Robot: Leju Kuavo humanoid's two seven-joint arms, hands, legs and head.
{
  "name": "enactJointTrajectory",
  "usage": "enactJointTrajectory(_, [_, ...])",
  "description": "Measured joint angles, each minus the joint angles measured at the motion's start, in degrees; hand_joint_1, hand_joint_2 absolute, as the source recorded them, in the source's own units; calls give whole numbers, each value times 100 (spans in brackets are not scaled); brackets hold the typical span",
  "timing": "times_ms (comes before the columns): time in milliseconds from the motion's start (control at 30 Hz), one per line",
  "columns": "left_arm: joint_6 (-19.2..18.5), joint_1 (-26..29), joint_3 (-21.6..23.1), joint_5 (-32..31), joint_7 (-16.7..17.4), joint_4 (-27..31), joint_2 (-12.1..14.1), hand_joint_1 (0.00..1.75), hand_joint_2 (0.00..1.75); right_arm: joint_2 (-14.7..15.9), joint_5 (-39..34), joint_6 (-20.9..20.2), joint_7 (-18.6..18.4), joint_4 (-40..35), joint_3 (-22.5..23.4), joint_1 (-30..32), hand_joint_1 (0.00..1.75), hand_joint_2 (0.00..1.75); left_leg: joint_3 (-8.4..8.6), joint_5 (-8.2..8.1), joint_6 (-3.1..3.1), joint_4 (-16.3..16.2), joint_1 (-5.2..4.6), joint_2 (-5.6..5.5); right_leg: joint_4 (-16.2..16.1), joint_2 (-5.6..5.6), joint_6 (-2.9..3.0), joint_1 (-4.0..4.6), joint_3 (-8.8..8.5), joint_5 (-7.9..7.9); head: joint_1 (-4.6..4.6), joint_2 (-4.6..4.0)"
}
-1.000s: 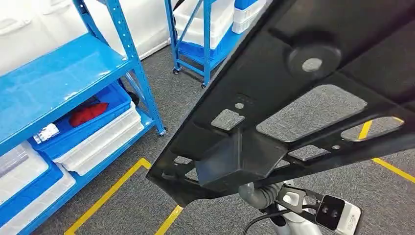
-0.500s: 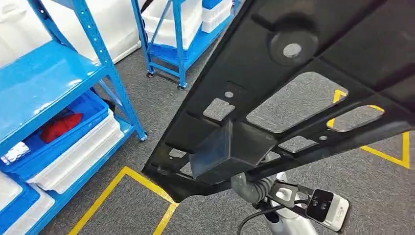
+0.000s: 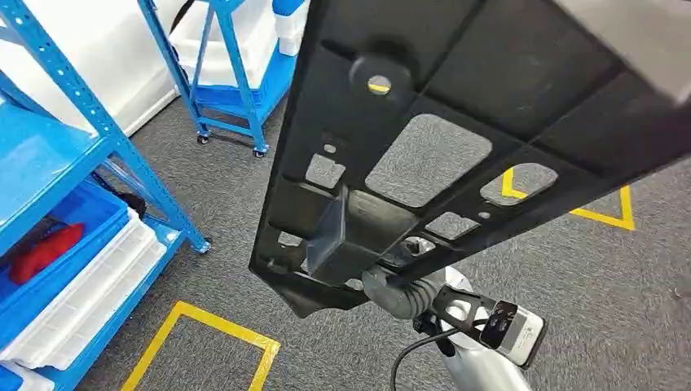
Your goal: Take the parts from the cabinet and place them on the table.
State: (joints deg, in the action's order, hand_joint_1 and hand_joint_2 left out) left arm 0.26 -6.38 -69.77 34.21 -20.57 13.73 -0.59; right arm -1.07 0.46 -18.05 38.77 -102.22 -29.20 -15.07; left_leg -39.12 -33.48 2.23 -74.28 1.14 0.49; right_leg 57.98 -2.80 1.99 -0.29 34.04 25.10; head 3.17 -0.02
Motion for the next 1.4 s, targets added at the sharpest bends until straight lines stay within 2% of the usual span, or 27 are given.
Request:
enactJointTrajectory(67, [-9, -29, 33, 0, 26, 0, -20, 0, 175, 18, 9, 13, 2, -7, 0, -17, 175, 175, 381, 569, 4, 924, 32, -76, 63, -150, -46, -14, 0, 32, 0, 0])
enactJointTrajectory(100, [-9, -29, 48, 0, 65, 0, -31, 0, 175, 33, 11, 13, 2, -11, 0, -27, 175, 175, 561, 749, 5, 1361, 69, -283, 106, -206, -82, -21, 20, 59, 0, 0])
enactJointTrajectory(133, [6, -32, 50, 0, 114, 0, -50, 0, 175, 59, 11, 13, 2, -22, 0, -42, 175, 175, 621, 640, -14, 1498, 58, -420, 172, -259, -123, 21, 62, 81, 0, 0])
enactJointTrajectory(267, [44, -54, 72, 7, 269, -4, -157, 0, 175, 195, 16, 68, -2, -72, 0, -23, 175, 175, 634, 687, -197, 1523, 24, -246, 134, -448, -283, -53, 132, 27, 0, 0])
enactJointTrajectory(333, [55, -55, 74, 0, 343, -7, -186, 0, 175, 254, 18, 116, -26, -125, 2, -1, 175, 175, 649, 704, -284, 1557, 19, -136, 413, 63, -309, -27, 230, 222, -2, 0])
enactJointTrajectory(400, [96, -4, 74, 0, 405, -7, -210, 0, 175, 267, 18, 203, -74, -168, 0, 30, 175, 175, 646, 694, -314, 1557, -14, -8, 1256, 211, -333, -39, 647, 641, -2, 0])
enactJointTrajectory(433, [111, 24, 74, 0, 420, -7, -214, 0, 175, 273, 18, 238, -96, -171, 0, 69, 175, 175, 642, 687, -326, 1556, -27, 73, 1670, 221, -336, -41, 859, 786, -2, 0])
enactJointTrajectory(467, [120, 35, 74, 0, 422, -7, -214, 0, 175, 297, 18, 290, -98, -171, 0, 133, 175, 175, 641, 684, -330, 1556, -38, 143, 1872, 225, -334, -42, 964, 803, -2, 0])
enactJointTrajectory(500, [120, 32, 76, 0, 422, -7, -214, 0, 175, 319, 22, 330, -98, -171, 0, 199, 175, 175, 644, 680, -334, 1556, -47, 202, 1774, 231, -321, -41, 917, 684, -2, 0])
enactJointTrajectory(567, [120, 17, 81, 0, 435, -7, -225, 0, 175, 345, 31, 418, -87, -206, 0, 306, 175, 175, 662, 666, -335, 1556, -69, 300, 916, 315, -252, -21, 455, 246, -2, 0])
enactJointTrajectory(600, [120, 16, 81, 0, 457, -7, -236, 0, 175, 352, 31, 450, -68, -241, 0, 344, 175, 175, 676, 658, -326, 1556, -76, 343, 397, 464, -198, 14, 160, 67, -2, 0])
enactJointTrajectory(633, [122, 17, 81, 0, 481, -7, -242, 0, 175, 352, 24, 479, -46, -282, 0, 371, 175, 175, 687, 644, -304, 1557, -102, 387, 141, 662, -144, 85, 39, 155, -2, 0])
enactJointTrajectory(767, [135, 5, 81, 0, 503, -7, -271, 0, 175, 356, 5, 490, -20, -336, 4, 473, 175, 175, 753, 632, -187, 1623, -98, 581, 79, 424, -73, 113, 63, 88, -2, 0])
enactJointTrajectory(800, [140, -10, 83, 0, 507, -7, -275, 0, 175, 354, -4, 490, -15, -359, 4, 508, 175, 175, 742, 581, -151, 1574, -91, 520, -19, 370, -37, 7, -10, 20, 0, 0])
enactJointTrajectory(833, [140, -11, 83, 0, 518, -9, -293, 0, 175, 356, -26, 485, -9, -374, 4, 499, 175, 175, 690, 446, -134, 1396, -88, 273, -63, 320, -11, 21, -26, 3, -2, 0])
enactJointTrajectory(867, [138, 0, 83, 0, 516, -9, -302, 0, 175, 350, -41, 479, -13, -374, 4, 480, 175, 175, 526, 212, -128, 1020, -74, 117, -63, 272, 14, 23, -22, -11, 0, 0])
enactJointTrajectory(933, [127, 33, 83, 0, 490, -9, -304, 0, 175, 343, -48, 455, -50, -374, 4, 485, 175, 175, 118, -174, -103, 149, -71, 10, -60, 152, 21, 30, -18, -6, 0, 0])
enactJointTrajectory(967, [120, 43, 81, 2, 477, -9, -304, 0, 175, 343, -48, 430, -81, -374, 4, 484, 175, 175, -37, -222, -94, -136, -71, 3, -49, 80, 21, 30, -14, -6, 0, 0])
enactJointTrajectory(1000, [114, 42, 83, 0, 464, -9, -306, 0, 175, 343, -50, 404, -98, -374, 2, 483, 175, 175, -46, -113, -91, -107, -65, 2, -41, 11, 19, 28, -16, -5, 0, 0])
enactJointTrajectory(1033, [103, 35, 83, 0, 461, -9, -308, 0, 175, 341, -50, 385, -105, -374, 2, 483, 175, 175, 78, 116, -90, 198, -53, 1, -27, -59, 8, 23, -22, 2, 0, 0])
enactJointTrajectory(1100, [100, 23, 83, 0, 444, -9, -310, 0, 175, 341, -57, 376, -120, -389, 0, 465, 175, 175, 543, 657, -86, 1216, -19, -109, 43, -189, -39, 6, -25, 36, 0, 0])
enactJointTrajectory(1133, [100, 25, 83, 0, 426, -9, -310, 0, 175, 332, -65, 361, -140, -389, -2, 435, 175, 175, 675, 632, -92, 1502, 9, -337, 71, -235, -67, -1, 2, 55, -2, 0])
enactJointTrajectory(1267, [124, -20, 81, 0, 411, -9, -312, 0, 175, 313, -103, 365, -164, -385, -15, 351, 175, 175, 675, 665, -223, 1539, -60, -214, 84, -390, -209, -13, 71, 23, -2, 0])
enactJointTrajectory(1300, [124, -24, 81, 11, 411, -9, -319, 0, 175, 313, -105, 367, -164, -385, -15, 344, 175, 175, 682, 699, -279, 1594, -29, -153, 120, -360, -240, -11, 86, 51, 0, 0])
enactJointTrajectory(1333, [111, -31, 81, -2, 411, -9, -321, 0, 175, 313, -105, 376, -160, -385, -17, 332, 175, 175, 692, 708, -307, 1607, -34, -104, 235, -78, -246, 3, 133, 141, -2, 0])
enactJointTrajectory(1367, [105, -24, 81, -2, 411, -9, -321, 0, 175, 313, -103, 382, -157, -385, -22, 302, 175, 175, 691, 703, -342, 1608, -41, -57, 537, 112, -265, 10, 280, 333, -2, 0])
enactJointTrajectory(1400, [103, -5, 81, -2, 411, -9, -321, 0, 175, 313, -103, 382, -155, -385, -31, 285, 175, 175, 688, 700, -353, 1607, -57, 3, 1002, 196, -286, -3, 509, 564, -2, 0])
